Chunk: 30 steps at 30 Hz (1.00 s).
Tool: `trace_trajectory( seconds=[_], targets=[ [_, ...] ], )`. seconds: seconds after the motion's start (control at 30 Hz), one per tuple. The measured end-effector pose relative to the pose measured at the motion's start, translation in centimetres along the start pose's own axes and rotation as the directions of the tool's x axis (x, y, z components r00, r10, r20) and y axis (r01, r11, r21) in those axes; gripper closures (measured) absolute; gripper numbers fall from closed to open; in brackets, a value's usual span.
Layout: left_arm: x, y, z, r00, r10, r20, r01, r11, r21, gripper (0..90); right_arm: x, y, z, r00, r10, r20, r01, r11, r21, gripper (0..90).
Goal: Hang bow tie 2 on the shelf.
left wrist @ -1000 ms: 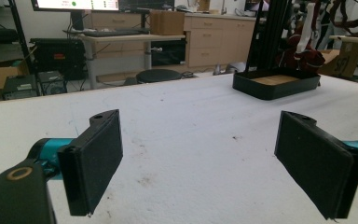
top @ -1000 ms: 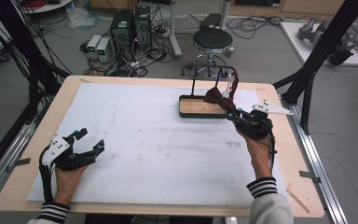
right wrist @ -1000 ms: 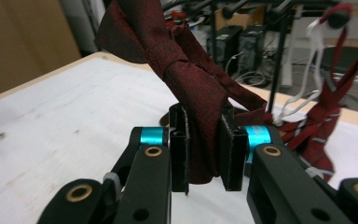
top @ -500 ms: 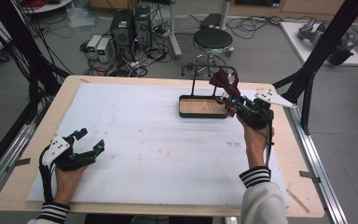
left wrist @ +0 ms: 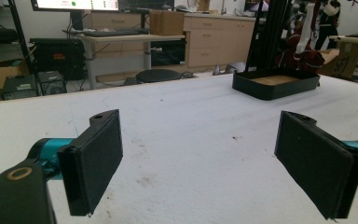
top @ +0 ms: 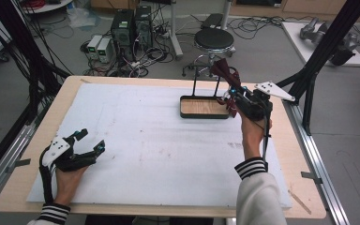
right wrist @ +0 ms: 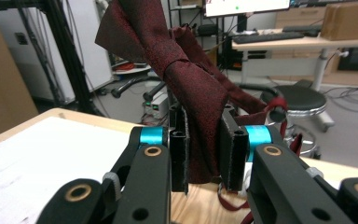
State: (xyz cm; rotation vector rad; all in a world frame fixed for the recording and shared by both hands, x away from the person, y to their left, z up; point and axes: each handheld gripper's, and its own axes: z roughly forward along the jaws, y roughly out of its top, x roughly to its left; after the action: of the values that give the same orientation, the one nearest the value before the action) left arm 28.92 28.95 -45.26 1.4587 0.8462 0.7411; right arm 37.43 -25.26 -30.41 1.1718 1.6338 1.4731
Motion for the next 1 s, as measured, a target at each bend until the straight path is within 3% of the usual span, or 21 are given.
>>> trace_trajectory(
  seconds=[0.4, 0.7, 1.0],
  targets=[
    [0.0, 0.0, 0.0, 1.0, 0.0, 0.001, 0.0, 1.0, -0.001, 15.5, 0.6, 1.3, 2.2, 0.9978, -0.053, 0.04, 0.054, 0.998, -0.036, 77.1],
    [0.0, 0.0, 0.0, 1.0, -0.001, 0.002, 0.001, 1.0, 0.001, 15.5, -0.1, 0.8, 3.5, 0.9977, -0.029, 0.061, 0.032, 0.998, -0.049, 77.1],
    [0.0, 0.0, 0.0, 1.0, -0.001, 0.002, 0.001, 1.0, 0.001, 15.5, -0.7, 0.2, 4.4, 0.9986, 0.0, 0.052, 0.002, 0.999, -0.038, 77.0]
  ],
)
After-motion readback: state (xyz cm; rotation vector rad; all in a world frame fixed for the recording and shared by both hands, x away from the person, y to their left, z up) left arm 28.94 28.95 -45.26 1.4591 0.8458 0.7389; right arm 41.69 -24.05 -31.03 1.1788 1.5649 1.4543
